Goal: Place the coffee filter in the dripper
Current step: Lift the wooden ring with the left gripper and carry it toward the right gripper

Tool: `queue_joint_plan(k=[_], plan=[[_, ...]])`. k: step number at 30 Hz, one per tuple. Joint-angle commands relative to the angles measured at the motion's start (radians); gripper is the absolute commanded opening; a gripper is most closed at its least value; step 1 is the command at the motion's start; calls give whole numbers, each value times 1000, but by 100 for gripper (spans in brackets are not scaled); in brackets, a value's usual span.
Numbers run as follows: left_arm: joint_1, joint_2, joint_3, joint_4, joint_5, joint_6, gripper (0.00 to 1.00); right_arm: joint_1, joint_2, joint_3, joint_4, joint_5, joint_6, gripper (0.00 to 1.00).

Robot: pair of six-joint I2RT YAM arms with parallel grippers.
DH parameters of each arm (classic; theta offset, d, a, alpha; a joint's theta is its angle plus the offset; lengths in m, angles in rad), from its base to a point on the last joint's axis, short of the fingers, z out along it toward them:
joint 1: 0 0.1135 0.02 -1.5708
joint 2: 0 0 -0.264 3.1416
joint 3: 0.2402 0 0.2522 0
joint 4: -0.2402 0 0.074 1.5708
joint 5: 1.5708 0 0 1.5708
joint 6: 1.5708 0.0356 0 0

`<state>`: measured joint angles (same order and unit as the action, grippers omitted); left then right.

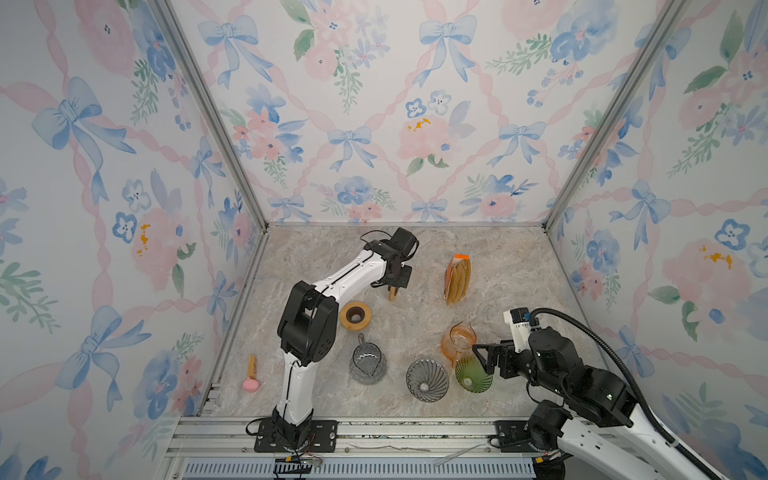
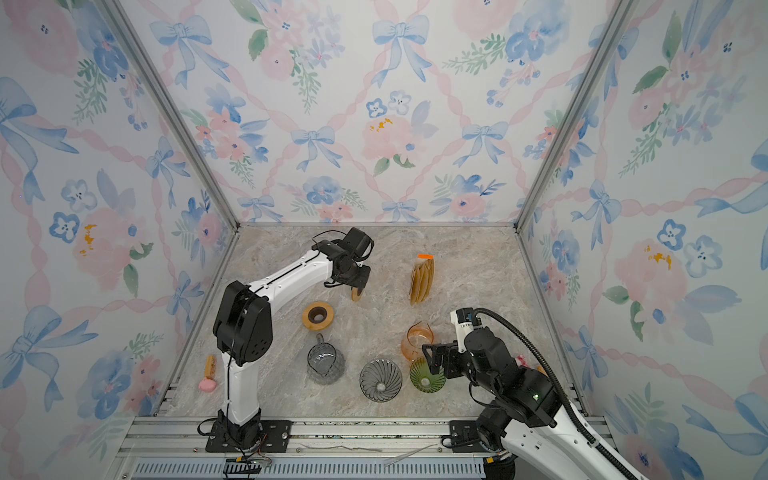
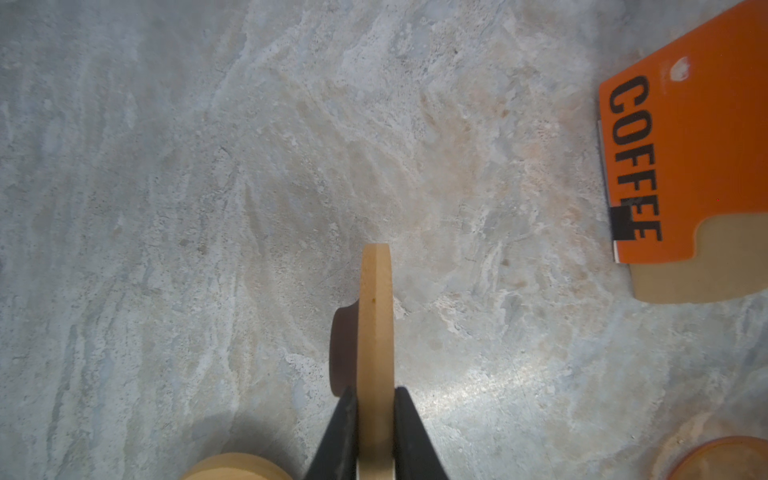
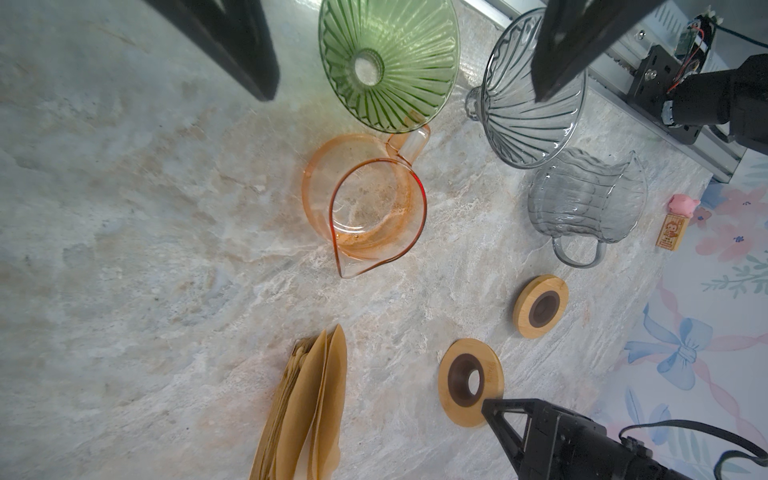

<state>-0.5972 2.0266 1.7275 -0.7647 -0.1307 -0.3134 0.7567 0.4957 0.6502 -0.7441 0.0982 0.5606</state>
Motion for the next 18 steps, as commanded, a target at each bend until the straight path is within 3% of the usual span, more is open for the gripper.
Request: queue_joint_plan(k=[1, 9, 13, 18], plan=[[-6, 42, 12, -20, -1, 11, 19, 9, -2, -11, 3, 5, 10, 97], [-9, 55, 12, -20, 2, 8, 23, 9, -5, -15, 0, 5, 11, 97], [-9, 47, 14, -18, 5, 2, 15, 7, -8, -14, 0, 5, 12, 97], [-7, 8, 24, -18, 9, -14, 12, 8, -11, -6, 3, 1, 14, 97]])
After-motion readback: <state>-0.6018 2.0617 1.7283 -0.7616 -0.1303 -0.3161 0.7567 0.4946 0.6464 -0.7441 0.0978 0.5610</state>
